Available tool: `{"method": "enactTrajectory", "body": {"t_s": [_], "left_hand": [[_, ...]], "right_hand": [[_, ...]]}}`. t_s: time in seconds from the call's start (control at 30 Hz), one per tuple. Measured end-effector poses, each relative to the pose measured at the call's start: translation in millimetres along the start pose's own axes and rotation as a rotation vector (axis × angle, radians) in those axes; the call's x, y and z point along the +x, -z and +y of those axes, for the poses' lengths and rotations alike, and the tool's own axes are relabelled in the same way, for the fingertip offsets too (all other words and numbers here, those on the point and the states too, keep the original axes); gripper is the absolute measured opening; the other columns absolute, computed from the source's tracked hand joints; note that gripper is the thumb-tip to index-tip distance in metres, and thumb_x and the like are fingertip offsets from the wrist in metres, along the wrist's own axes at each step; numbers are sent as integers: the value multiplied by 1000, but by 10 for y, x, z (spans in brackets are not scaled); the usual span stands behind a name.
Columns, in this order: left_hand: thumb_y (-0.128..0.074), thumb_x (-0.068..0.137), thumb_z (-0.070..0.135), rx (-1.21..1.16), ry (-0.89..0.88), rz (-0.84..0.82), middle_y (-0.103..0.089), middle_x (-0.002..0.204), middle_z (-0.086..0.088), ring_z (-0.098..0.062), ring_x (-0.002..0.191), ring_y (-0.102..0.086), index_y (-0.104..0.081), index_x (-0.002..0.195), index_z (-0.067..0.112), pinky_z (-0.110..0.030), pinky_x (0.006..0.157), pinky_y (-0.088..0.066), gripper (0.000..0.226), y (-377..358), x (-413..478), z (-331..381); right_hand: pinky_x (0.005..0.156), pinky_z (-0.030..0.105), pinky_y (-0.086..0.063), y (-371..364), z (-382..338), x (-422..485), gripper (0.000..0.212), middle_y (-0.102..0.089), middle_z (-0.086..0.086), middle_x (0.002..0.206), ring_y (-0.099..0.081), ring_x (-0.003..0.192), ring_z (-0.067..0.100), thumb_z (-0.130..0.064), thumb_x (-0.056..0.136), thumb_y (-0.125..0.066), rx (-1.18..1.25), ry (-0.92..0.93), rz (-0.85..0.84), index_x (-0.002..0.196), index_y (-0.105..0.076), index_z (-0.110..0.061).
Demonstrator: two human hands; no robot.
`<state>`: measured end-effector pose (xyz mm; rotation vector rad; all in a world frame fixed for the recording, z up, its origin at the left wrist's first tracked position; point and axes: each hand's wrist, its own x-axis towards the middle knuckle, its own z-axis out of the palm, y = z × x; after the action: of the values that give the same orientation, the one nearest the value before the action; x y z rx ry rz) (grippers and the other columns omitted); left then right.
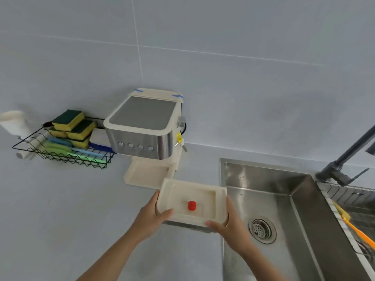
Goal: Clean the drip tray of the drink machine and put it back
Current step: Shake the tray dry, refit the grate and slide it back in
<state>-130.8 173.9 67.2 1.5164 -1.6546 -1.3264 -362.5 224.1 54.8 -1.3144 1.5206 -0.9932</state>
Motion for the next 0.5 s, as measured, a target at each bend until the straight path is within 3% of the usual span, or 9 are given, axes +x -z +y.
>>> {"method": "enactTrajectory", "body": {"t_s": [0.1,0.27,0.37,0.5], "left_hand": [[-65,82,21,22,24,-29,-60,106,10,-4,91,-60,-36,130,27,-10,62,-49,55,183,-111,-186],[-68,80,19,29,80,-63,-60,106,6,-6,91,-60,-39,126,25,-13,62,-51,55,245,-272,-436],[-70,78,17,35,108,-89,-57,102,15,-2,90,-57,-34,121,31,-7,61,-48,57,185,-363,-515],[-70,63,37,69,166,-124,-57,103,18,-2,94,-57,-33,119,35,-10,66,-48,67,43,-469,-635]], "right_hand": [[68,6,-47,-269,-48,-95,75,-58,-5,113,-56,103,9,-10,65,-77,-31,-27,14,125,-36,-30],[75,21,-48,-499,81,-269,89,-53,-11,118,-54,108,14,-21,64,-79,-133,-113,6,135,-25,-29],[71,13,-43,-550,167,-387,88,-51,-13,117,-51,108,12,-17,65,-79,-168,-137,10,133,-25,-32],[65,13,-43,-547,313,-542,87,-49,-6,121,-50,105,13,-16,64,-80,-199,-181,0,130,-25,-29]]}}
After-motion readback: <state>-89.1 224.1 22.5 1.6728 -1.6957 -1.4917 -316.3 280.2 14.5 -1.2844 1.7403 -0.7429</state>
